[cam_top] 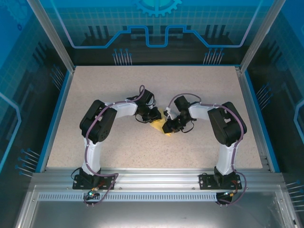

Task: Fold a paper plane with a square sheet of paper (fold left side to right side)
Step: Fourth fold the wing at the center of the table.

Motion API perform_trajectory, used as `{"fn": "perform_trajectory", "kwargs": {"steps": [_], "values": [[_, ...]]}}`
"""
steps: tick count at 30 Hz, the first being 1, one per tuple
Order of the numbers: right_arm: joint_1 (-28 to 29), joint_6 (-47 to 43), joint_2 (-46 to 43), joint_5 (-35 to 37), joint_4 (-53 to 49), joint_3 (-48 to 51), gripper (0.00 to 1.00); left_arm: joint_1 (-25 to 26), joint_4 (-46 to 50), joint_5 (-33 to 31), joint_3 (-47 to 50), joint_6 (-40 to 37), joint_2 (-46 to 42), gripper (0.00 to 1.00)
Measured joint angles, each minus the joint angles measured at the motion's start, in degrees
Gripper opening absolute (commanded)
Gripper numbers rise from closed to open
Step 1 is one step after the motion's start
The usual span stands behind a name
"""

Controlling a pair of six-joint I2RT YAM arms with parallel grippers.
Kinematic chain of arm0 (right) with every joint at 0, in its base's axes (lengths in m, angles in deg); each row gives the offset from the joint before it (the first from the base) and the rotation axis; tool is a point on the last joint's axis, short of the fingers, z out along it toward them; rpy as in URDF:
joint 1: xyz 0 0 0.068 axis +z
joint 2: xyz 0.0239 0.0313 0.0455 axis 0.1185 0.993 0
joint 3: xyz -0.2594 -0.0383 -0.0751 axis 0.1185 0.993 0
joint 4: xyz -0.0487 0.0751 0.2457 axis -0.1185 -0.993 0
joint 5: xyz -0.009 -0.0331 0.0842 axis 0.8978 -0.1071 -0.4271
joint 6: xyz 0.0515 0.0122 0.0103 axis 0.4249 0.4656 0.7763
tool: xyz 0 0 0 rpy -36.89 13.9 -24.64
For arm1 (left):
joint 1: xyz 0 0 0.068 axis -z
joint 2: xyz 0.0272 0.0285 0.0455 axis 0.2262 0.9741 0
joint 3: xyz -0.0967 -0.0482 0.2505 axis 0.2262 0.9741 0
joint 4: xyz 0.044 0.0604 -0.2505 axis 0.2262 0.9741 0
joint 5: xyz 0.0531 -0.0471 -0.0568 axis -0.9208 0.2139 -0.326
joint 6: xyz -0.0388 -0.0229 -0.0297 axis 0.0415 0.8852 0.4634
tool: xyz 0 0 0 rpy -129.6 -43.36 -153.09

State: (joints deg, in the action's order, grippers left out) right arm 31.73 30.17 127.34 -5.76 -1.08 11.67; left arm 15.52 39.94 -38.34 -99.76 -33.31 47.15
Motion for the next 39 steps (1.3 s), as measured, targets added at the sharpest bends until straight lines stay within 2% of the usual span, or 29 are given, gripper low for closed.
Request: {"fn": "perform_trajectory", "kwargs": {"steps": [25, 34, 39], "values": [[-0.24, 2.16, -3.98, 0.15, 3.67, 6.32, 0.18, -0.13, -0.17, 0.68, 0.28, 0.0, 0.0, 0.16], [-1.01, 2.54, -6.16, -0.24, -0.98, 8.79, 0.18, -0.13, -0.15, 0.68, 0.28, 0.0, 0.0, 0.16], [-2.4, 2.75, -11.54, -1.79, -4.76, 10.14, 0.18, -0.13, -0.15, 0.68, 0.28, 0.0, -0.02, 0.16]]}}
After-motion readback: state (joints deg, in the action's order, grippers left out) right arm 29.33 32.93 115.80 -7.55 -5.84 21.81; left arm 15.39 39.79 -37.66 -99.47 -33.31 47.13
